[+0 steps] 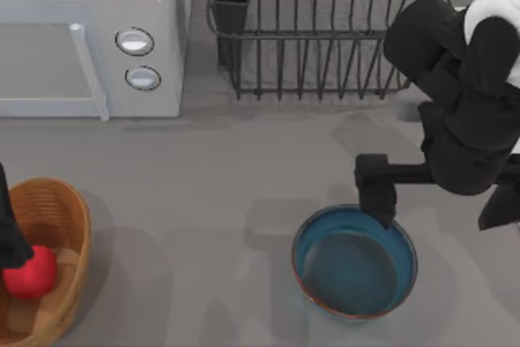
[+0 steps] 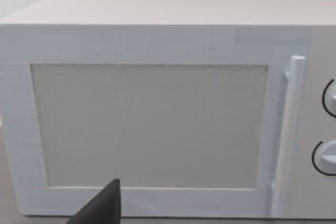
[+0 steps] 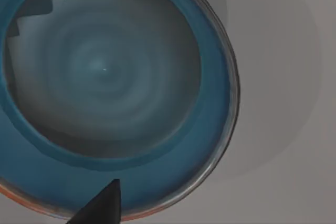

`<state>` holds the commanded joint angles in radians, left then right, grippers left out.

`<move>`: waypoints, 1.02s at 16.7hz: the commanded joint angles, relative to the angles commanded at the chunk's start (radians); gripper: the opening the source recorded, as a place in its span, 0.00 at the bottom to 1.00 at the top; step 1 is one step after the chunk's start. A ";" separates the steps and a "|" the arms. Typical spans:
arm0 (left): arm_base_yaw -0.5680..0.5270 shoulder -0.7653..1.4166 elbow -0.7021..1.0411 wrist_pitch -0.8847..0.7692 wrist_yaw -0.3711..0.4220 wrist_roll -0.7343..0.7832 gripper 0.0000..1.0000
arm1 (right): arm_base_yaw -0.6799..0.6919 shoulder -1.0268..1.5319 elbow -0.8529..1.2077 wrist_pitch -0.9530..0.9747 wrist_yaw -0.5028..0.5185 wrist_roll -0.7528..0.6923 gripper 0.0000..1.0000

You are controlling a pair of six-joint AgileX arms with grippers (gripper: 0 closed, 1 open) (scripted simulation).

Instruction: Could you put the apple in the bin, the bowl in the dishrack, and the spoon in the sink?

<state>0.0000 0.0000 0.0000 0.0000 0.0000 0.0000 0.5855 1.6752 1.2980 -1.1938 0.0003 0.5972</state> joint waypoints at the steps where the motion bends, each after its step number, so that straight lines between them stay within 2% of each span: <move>1: 0.000 0.000 0.000 0.000 0.000 0.000 1.00 | 0.000 0.000 0.000 0.000 0.000 0.000 1.00; 6: 0.000 0.000 0.000 0.000 0.000 0.000 1.00 | -0.003 0.011 -0.036 0.041 0.000 -0.002 1.00; 13: 0.000 0.000 0.000 0.000 0.000 0.000 1.00 | 0.002 0.111 -0.240 0.360 0.000 0.004 1.00; 17: 0.000 0.000 0.000 0.000 0.000 0.000 1.00 | 0.003 0.127 -0.271 0.398 0.000 0.005 1.00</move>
<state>0.0000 0.0000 0.0000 0.0000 0.0000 0.0000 0.5889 1.8022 1.0274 -0.7961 0.0007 0.6026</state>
